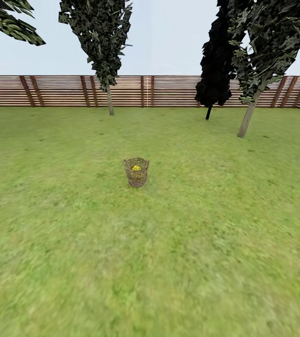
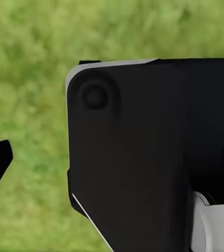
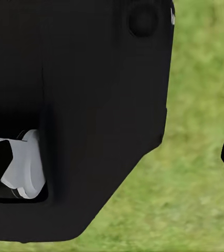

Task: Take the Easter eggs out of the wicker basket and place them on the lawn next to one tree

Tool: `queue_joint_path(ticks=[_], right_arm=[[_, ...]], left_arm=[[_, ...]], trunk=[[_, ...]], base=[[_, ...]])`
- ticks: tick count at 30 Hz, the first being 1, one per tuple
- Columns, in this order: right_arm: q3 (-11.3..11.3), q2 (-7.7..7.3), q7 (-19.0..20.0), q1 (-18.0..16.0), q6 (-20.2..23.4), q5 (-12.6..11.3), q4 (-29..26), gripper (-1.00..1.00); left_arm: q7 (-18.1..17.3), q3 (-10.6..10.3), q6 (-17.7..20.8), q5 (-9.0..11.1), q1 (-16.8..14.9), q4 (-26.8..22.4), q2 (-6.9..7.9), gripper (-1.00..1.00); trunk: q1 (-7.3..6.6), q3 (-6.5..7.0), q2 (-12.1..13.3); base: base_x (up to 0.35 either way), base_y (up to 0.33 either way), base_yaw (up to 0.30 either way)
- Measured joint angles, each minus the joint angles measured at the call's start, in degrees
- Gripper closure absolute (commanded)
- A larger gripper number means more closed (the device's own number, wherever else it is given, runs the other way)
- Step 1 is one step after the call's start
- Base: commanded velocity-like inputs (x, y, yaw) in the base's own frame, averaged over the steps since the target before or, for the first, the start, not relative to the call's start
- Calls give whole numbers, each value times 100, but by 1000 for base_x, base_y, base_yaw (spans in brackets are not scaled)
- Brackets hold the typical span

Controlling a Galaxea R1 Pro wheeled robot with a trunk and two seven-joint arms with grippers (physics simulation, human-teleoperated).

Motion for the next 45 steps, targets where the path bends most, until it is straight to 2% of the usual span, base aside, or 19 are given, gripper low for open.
queue_joint_path(ticks=[27, 45], right_arm=[[-8, 1, 0, 0, 0, 0, -3, -100], [-31, -2, 0, 0, 9, -45, -3, -100]], left_arm=[[0, -5, -2, 0, -1, 0, -2, -100], [0, 0, 1, 1, -2, 0, 0, -100]], trunk=[[0, 239, 0], [0, 261, 0]], base=[[177, 0, 0], [177, 0, 0]])
